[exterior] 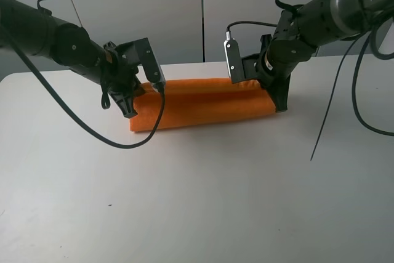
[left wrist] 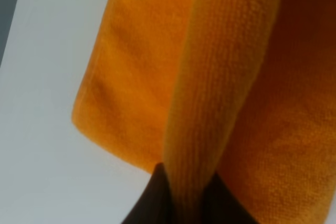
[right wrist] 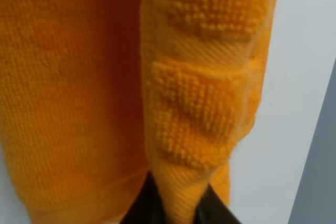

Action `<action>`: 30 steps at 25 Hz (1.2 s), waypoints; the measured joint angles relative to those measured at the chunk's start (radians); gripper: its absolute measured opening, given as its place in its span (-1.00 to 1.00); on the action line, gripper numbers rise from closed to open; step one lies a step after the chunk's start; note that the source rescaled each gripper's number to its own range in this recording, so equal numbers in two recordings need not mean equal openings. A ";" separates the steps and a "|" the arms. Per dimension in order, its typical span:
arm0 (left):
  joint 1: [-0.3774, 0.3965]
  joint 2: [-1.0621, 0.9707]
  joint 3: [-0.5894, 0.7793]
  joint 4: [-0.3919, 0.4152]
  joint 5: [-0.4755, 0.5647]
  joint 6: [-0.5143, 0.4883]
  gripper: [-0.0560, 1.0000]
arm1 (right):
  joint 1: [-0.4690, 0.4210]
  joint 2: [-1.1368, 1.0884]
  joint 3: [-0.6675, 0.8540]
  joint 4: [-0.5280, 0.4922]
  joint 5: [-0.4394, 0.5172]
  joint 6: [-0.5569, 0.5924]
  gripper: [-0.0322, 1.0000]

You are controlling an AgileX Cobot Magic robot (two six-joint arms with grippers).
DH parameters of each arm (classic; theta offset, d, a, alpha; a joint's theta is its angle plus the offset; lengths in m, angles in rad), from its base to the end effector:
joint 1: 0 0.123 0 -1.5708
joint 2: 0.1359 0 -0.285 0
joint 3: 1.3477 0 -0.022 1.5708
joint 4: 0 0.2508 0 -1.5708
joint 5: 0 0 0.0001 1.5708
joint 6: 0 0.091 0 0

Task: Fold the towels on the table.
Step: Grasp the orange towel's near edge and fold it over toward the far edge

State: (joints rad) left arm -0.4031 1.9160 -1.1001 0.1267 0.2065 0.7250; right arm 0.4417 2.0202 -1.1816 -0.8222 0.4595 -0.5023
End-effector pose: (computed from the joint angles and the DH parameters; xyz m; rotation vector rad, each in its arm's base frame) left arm 0.3575 -0.1499 0.1519 1.4663 2.0461 0.2154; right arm 0.3711 0.1427 0.1297 -1.9911 1.8818 -0.6965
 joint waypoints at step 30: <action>0.025 0.056 0.000 0.002 -0.159 -0.011 -0.41 | -0.036 0.066 -0.028 -0.175 -0.109 0.097 -0.21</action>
State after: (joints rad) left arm -0.3778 1.9721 -1.1001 0.1286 0.0477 0.7135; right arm 0.4057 2.0864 -1.2097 -0.9974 0.3506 -0.4052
